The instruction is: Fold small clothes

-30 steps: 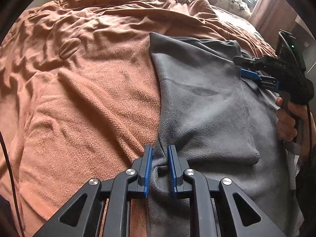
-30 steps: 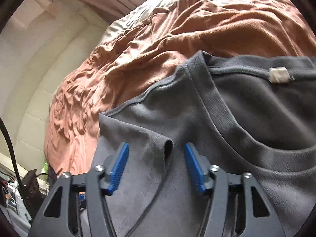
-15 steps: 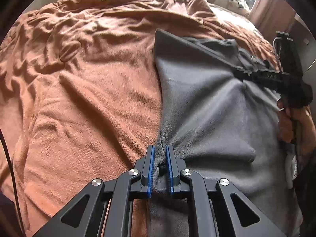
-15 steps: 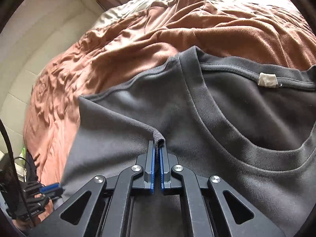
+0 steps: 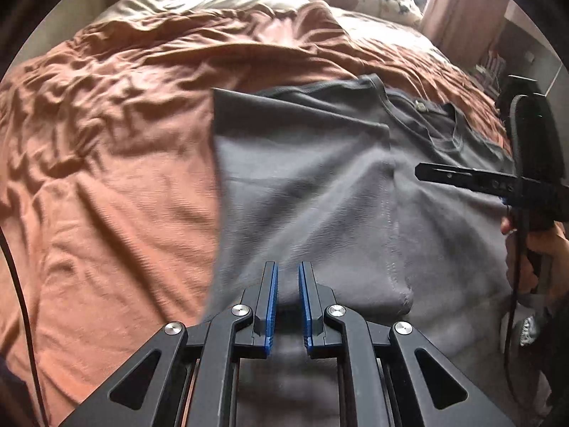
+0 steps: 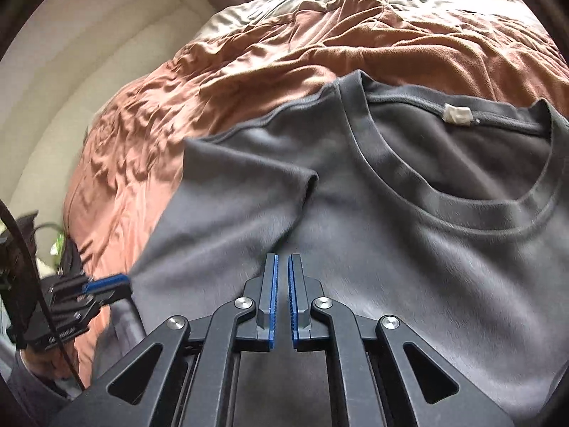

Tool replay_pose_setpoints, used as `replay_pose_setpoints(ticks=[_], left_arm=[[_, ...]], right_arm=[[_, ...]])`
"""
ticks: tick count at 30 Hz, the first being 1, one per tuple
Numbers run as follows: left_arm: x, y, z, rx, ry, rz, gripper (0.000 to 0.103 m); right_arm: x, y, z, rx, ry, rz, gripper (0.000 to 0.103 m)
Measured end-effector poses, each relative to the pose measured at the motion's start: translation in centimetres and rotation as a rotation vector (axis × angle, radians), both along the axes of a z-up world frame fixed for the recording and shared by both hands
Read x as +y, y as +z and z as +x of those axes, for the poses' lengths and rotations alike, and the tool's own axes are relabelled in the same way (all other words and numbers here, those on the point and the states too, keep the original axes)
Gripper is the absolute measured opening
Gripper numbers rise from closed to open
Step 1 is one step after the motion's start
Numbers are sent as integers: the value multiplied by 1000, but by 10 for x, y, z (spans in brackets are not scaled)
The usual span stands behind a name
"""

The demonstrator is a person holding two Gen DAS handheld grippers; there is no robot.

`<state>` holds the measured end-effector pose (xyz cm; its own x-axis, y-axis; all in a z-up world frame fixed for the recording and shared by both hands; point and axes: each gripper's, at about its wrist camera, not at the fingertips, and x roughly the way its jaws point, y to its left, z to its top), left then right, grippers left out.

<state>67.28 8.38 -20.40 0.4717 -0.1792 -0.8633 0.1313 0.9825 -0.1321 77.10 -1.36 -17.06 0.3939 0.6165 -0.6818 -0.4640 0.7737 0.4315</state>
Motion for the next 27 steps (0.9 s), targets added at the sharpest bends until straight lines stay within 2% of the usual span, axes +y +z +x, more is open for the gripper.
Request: replay_pose_setpoints(ticks=[6, 11, 15, 18, 22, 25, 27], left_arm=[[-27, -20, 10, 44, -10, -18, 13], [-42, -18, -4, 66, -27, -63, 13], [-51, -10, -21, 82, -23, -48, 13], [-50, 8, -37, 81, 5, -67, 13], [-51, 49, -69, 35, 32, -78, 13], [-55, 80, -96, -6, 47, -74, 21], [-60, 100, -117, -35, 61, -54, 40]], right_arm=[[-38, 6, -20, 5, -30, -12, 3], [-69, 19, -53, 7, -64, -37, 3], [-87, 36, -83, -15, -88, -56, 3], [-99, 61, -116, -78, -68, -62, 3], [-113, 95, -168, -152, -64, -83, 3], [-123, 119, -207, -185, -69, -90, 3], [-127, 132, -231, -196, -74, -98, 3]])
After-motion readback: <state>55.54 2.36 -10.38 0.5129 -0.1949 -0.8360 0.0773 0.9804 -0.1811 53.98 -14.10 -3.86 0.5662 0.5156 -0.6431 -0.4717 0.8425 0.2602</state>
